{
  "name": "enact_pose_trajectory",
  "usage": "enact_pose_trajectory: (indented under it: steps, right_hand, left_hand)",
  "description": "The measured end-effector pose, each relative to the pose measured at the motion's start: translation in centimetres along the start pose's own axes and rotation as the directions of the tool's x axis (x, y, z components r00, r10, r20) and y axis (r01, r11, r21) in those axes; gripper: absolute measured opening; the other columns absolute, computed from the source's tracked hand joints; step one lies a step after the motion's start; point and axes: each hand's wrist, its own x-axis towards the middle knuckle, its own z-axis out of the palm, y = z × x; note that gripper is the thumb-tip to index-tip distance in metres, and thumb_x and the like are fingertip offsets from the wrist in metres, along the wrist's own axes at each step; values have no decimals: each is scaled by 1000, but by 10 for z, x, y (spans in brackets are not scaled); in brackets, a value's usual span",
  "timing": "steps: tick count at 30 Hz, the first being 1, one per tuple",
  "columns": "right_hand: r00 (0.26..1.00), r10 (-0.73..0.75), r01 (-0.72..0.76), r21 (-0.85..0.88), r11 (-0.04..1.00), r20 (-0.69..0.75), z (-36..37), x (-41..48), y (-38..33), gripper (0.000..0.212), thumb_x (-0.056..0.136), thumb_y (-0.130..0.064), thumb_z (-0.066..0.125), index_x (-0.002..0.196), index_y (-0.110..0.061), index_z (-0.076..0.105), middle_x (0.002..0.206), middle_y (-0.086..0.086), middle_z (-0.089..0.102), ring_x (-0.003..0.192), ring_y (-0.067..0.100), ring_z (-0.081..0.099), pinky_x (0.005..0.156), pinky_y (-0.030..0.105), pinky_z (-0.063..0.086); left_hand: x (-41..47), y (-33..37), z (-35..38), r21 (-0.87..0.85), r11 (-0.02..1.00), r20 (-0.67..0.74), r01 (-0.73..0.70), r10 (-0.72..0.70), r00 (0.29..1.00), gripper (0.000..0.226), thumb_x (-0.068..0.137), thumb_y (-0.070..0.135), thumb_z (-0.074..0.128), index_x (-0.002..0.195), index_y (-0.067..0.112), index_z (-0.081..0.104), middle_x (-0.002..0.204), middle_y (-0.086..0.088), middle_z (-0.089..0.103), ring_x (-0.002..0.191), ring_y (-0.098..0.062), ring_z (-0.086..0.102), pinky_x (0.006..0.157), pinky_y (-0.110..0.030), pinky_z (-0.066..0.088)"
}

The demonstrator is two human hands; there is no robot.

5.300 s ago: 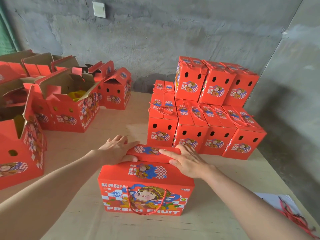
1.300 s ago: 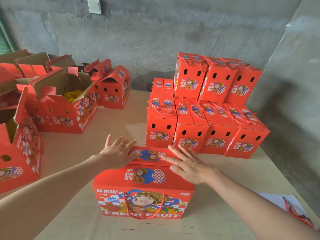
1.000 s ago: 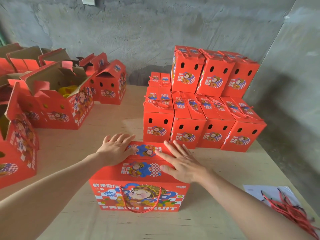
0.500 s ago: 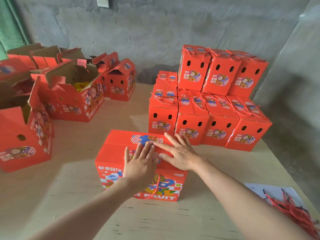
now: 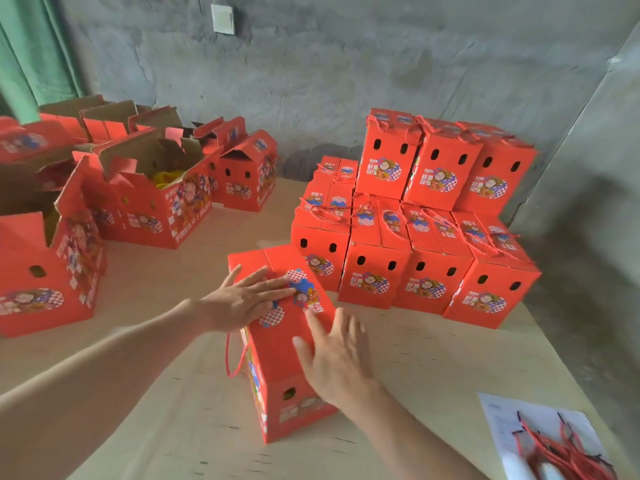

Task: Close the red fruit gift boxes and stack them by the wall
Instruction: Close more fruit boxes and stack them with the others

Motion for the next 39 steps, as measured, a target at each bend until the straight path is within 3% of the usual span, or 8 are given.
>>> enact_pose_trajectory:
  steps: [6,11,15,20,25,31,34,39]
  right_hand:
    - [993,58,-32,238,971,-103,-8,15,13,48,96,-49,41,133,-20,45,128,13,45,115,28,46,98,35,33]
    - [801,221,-598,725,341,556,1,34,50,66,92,-65,38,135,-17,50,139,7,48,128,24,46,104,32,31]
    - [817,146,-574,808,128,558,5,51,44,43,92,-40,54,129,-17,55,141,10,50,130,28,45,112,46,30]
    - [974,166,-206,915,346,157,-10,64,32,19,86,2,57,98,-14,57,94,2,61,88,17,56,69,16,44]
    - [992,120,-105,812,574,44,-18,69,22,15,88,-17,65,95,-3,65,87,2,64,82,16,58,72,28,44]
    - [999,-29,49,917,395,-40,-58,64,-4,17,92,-4,54,77,-11,59,76,14,64,63,26,57,67,34,48]
    - [987,-132,117,963,242,-87,-83,70,-20,16,93,0,49,87,-10,60,73,6,68,53,16,58,55,23,49]
    - [979,-161,37,664,747,127,-68,78,-42,12,85,-7,57,95,-4,64,86,15,67,61,21,53,54,26,43]
  left_hand:
    - [-3,32,27,-410,860,-319,306,-449,835,43,102,32,34,144,28,39,158,5,19,146,-20,12,115,-47,10]
    - [-30,74,46,-887,-145,272,438,-931,243,67,91,59,44,112,-3,53,126,-18,48,113,-38,48,102,-44,37]
    - [-27,102,42,-625,-717,770,308,-500,397,62,91,65,36,94,6,52,104,-12,58,97,-32,54,101,-46,29]
    - [-18,99,22,-805,-592,556,-27,-771,310,27,94,14,53,67,9,54,56,-3,55,45,-17,50,38,-19,39]
    - [-7,95,2,-941,-334,298,-54,-892,341,27,98,18,36,80,6,52,79,-11,52,70,-21,48,65,-30,39]
    - [4,104,-14,-991,122,-82,50,-869,488,20,91,6,42,81,21,51,86,-2,45,64,-16,41,49,-19,30]
    - [4,107,-3,-964,166,-42,210,-869,493,33,87,2,47,111,24,50,113,1,30,76,-14,50,54,-20,38]
    - [-4,90,-7,-978,-204,176,-41,-915,363,28,82,-13,37,81,2,60,92,-16,61,74,-25,63,67,-34,59]
